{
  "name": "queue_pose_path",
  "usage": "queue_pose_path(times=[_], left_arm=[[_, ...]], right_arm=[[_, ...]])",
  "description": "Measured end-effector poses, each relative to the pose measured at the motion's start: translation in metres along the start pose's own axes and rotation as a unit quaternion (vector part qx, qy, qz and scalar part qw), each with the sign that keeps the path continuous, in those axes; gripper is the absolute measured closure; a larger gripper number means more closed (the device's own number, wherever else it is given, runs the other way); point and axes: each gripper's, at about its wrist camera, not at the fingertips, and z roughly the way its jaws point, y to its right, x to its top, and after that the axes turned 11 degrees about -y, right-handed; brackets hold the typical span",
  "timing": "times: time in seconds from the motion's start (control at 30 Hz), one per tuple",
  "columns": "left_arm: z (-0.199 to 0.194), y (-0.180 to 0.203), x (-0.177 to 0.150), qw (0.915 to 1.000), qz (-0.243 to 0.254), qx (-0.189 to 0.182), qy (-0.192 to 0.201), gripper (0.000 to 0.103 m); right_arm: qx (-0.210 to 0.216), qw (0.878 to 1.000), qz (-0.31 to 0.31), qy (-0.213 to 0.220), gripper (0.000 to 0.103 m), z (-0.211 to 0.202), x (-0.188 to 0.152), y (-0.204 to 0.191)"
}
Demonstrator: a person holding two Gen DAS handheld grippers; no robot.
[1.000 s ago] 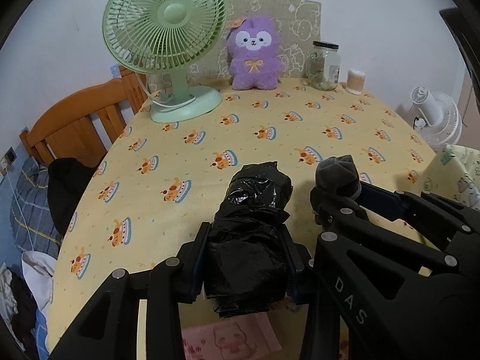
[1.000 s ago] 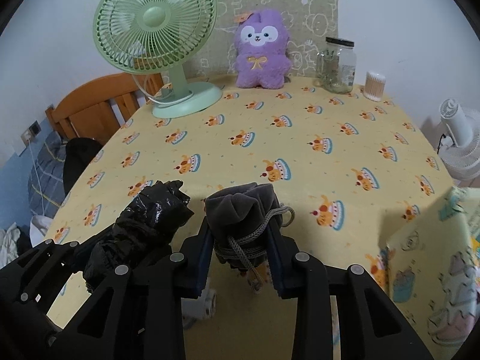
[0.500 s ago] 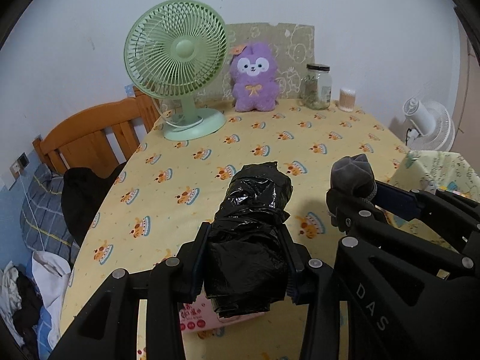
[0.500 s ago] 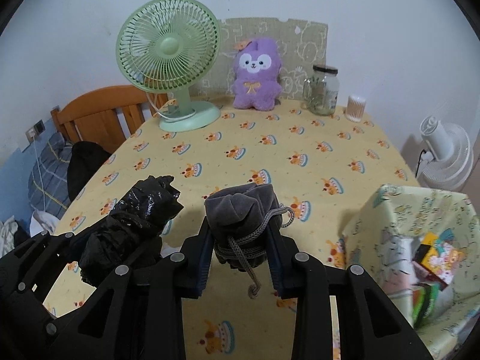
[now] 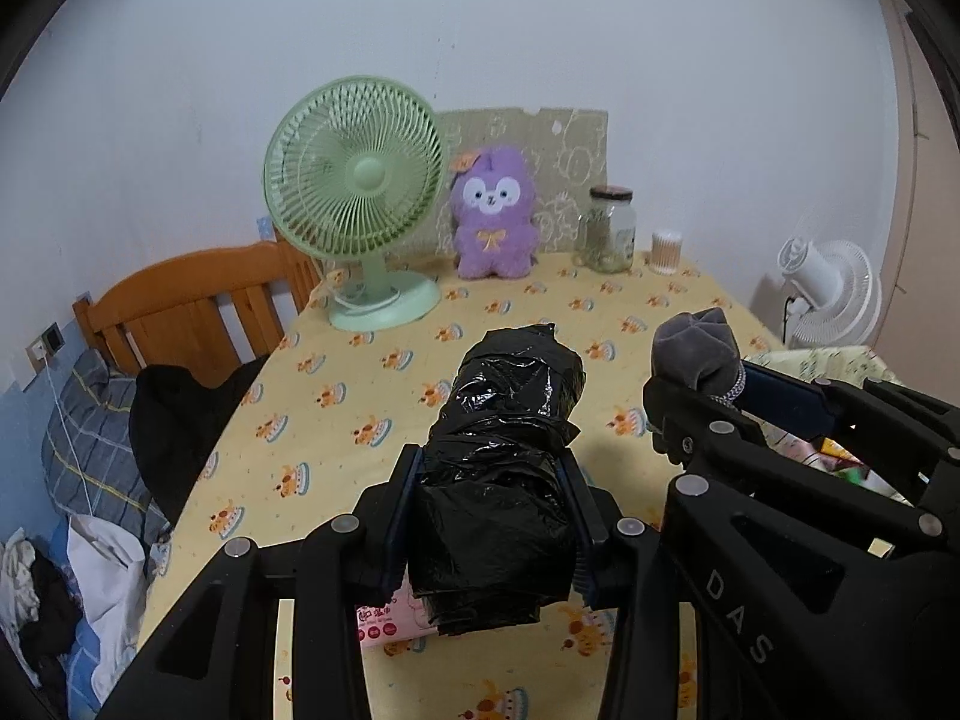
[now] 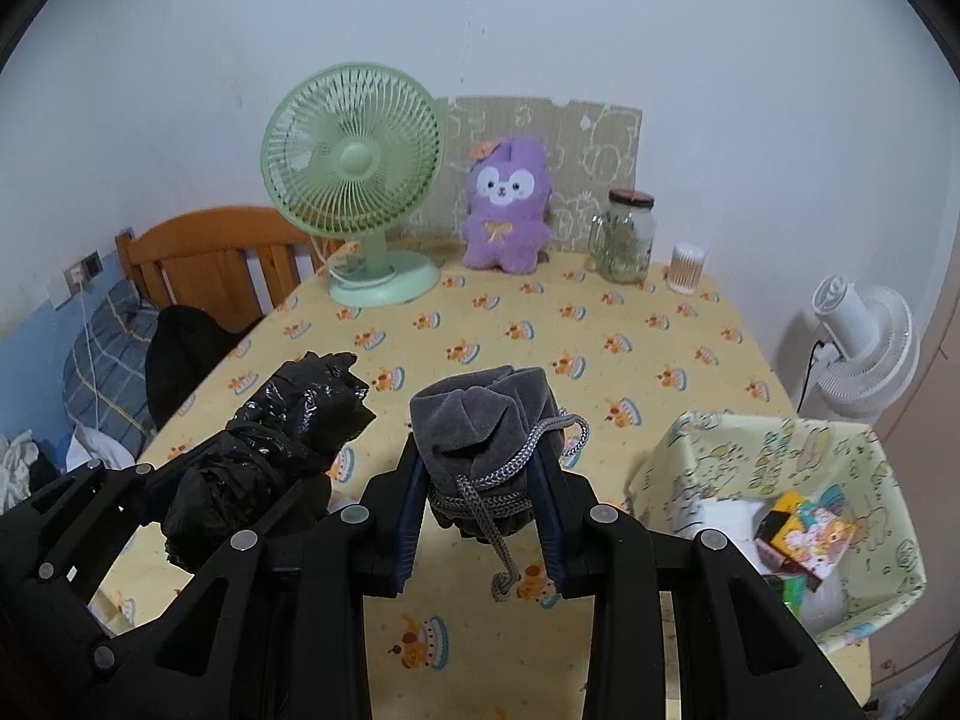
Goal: Organize soft objects
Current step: 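Lift and carry the black bag and grey pouch toward the storage box with both tools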
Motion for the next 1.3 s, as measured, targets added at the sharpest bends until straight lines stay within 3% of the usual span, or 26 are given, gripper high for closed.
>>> queue_pose_path(times=[0.63, 1.3], left_arm=[[-0.053, 0.041, 0.019, 0.9980, 0.027, -0.026, 0.050, 0.060], [-0.052, 0.095, 0.032, 0.9944, 0.052, -0.074, 0.056, 0.060]], right_arm=[[0.003, 0.998, 0.023, 0.054, 0.067, -0.063, 0.008, 0.034], [-0.019, 0.997, 0.051, 0.059, 0.067, -0.078, 0.008, 0.089]])
